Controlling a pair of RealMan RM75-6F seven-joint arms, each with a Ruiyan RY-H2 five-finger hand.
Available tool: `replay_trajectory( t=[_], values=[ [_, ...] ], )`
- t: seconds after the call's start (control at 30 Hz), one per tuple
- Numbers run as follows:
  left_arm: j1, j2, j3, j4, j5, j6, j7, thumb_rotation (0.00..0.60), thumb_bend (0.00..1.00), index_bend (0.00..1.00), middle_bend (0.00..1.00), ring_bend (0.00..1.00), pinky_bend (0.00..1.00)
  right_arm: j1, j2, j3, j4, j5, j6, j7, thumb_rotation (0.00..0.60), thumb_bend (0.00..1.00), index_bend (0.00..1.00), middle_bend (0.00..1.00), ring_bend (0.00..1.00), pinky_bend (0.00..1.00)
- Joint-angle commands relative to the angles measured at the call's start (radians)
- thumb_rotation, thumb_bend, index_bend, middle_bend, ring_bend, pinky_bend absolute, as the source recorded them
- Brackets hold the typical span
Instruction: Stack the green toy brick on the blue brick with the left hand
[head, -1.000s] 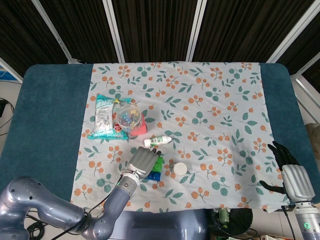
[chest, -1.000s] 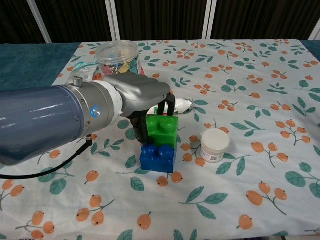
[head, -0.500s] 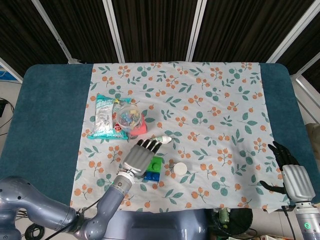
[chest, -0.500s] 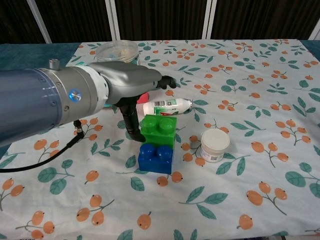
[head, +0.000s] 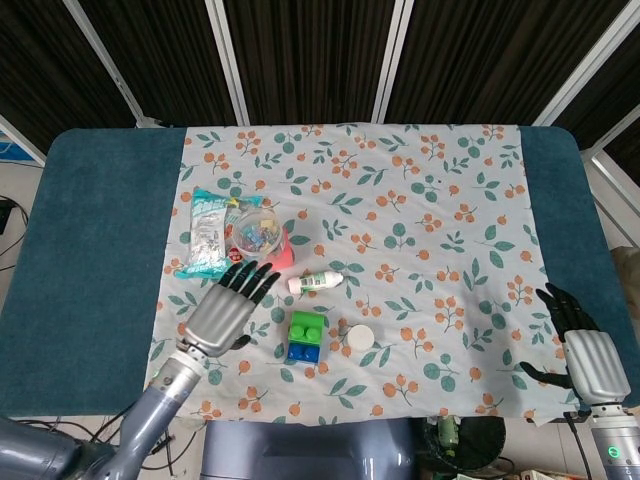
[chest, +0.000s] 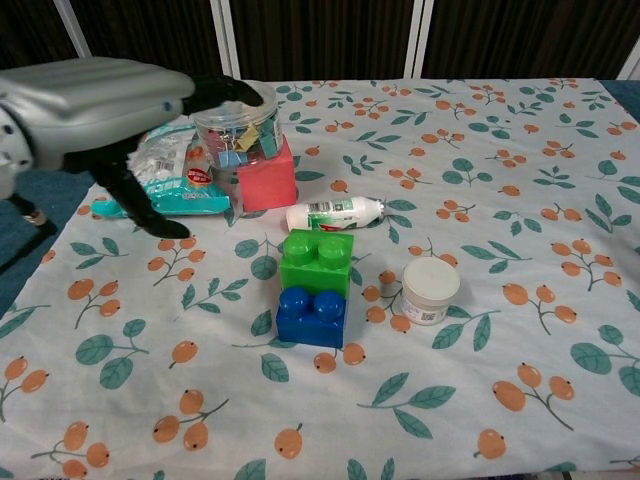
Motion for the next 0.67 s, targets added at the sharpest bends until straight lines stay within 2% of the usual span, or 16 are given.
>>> replay_trajectory(
  t=[0.03,0.13,0.27,0.4,0.67],
  values=[
    [0.196,0.135,0.158,0.096,0.226,0.131,-0.231,0.6,0.09,0.0,0.0,0.0,0.08,-0.001,-0.002,-0.001,0.0,-0.003,0.002,-0.006,0.6,0.12,0.0,0.0,0.0,0.2],
    [0.271,0.167,0.183,0.155,0.28,0.171,-0.34,0.6,0.09,0.0,0.0,0.0,0.06,-0.001,-0.003,-0.001,0.001,-0.004,0.005,-0.012,0.6,0.12,0.0,0.0,0.0,0.2],
    [0.363,0.175,0.198,0.282,0.353,0.233,-0.424,0.6,0.08,0.0,0.0,0.0,0.06,-0.002,-0.005,0.0,0.003,-0.004,0.006,-0.013,0.6,0.12,0.0,0.0,0.0,0.2],
    [0.441,0.149,0.177,0.395,0.393,0.282,-0.519,0.6,0.08,0.0,0.0,0.0,0.05,-0.002,-0.005,0.0,0.006,-0.004,0.006,-0.013,0.6,0.12,0.0,0.0,0.0,0.2],
    [0.484,0.149,0.121,0.425,0.392,0.224,-0.573,0.6,0.08,0.0,0.0,0.0,0.05,-0.002,-0.006,-0.002,0.005,-0.008,0.007,-0.015,0.6,0.12,0.0,0.0,0.0,0.2]
  ],
)
